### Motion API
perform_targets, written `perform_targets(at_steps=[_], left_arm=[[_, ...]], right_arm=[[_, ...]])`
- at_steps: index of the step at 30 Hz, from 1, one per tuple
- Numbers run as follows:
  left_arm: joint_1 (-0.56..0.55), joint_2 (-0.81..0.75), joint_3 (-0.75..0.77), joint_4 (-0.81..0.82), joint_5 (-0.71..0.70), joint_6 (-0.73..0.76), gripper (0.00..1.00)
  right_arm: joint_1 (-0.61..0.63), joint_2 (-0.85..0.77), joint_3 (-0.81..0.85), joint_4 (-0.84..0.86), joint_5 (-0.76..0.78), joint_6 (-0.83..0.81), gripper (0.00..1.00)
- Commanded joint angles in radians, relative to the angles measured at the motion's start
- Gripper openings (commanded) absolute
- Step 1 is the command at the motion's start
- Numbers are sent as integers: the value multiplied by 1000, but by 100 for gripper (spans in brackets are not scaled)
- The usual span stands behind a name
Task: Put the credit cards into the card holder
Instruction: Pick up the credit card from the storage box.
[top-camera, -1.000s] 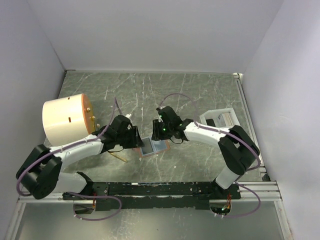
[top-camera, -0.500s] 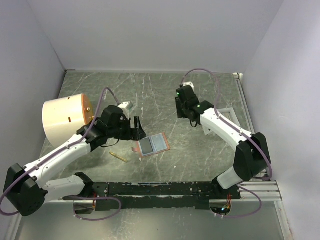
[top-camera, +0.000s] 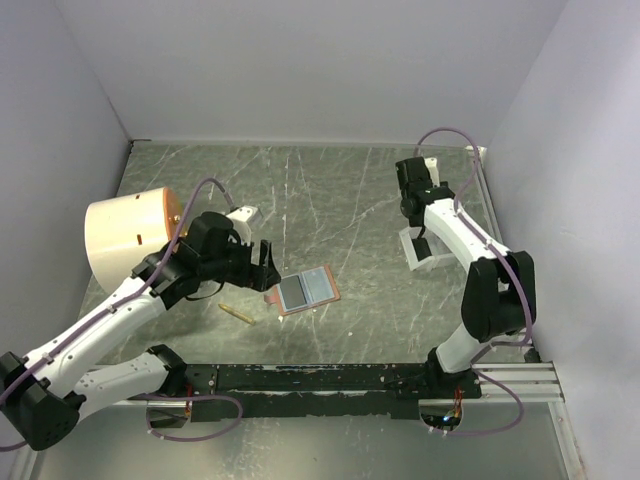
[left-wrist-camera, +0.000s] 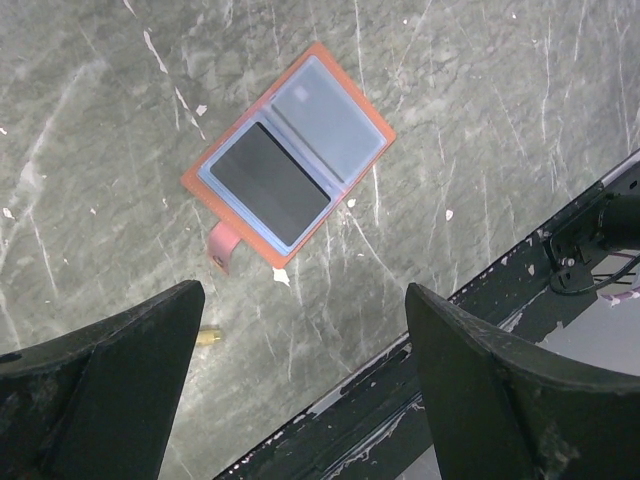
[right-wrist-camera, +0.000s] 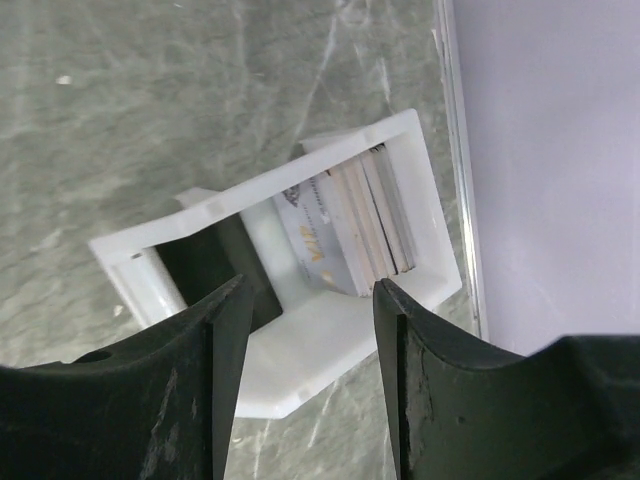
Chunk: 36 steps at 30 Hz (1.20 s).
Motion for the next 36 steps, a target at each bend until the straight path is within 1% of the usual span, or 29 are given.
perform_targets(at_steps=[1,6,8,11,16,20,23,30,36], left_arm=[[4,-21,-1,-18,13,45,93],[4,-34,-2,-24,-2,48,94],[4,-43,-7,-21,-5,44,94],[7,-49,-2,-28,-21,42,94],[7,-64,-12,-19,-27,37,94],[8,-60,-11,-22,-34,35,94],[8,-55,-3,-33,-37,36,93],[10,-58,-9,-25,-36,33,93],[13,-65,-14,-17,-42,31,92]], right_arm=[[-42,44,8,-1,44,-44,53],[-109,55,-37,51,61,-90,54],[-142,56,-48,74,37,-100,54],[-163,75,-40,82,-46,-88,54],[-166,131,-48,95,-44,-94,54],[-167,139,-50,106,-68,-90,54],[-169,149,-63,125,-30,-105,54],[-172,213,-35,88,-1,-104,53],[-175,200,-46,100,13,-107,52]])
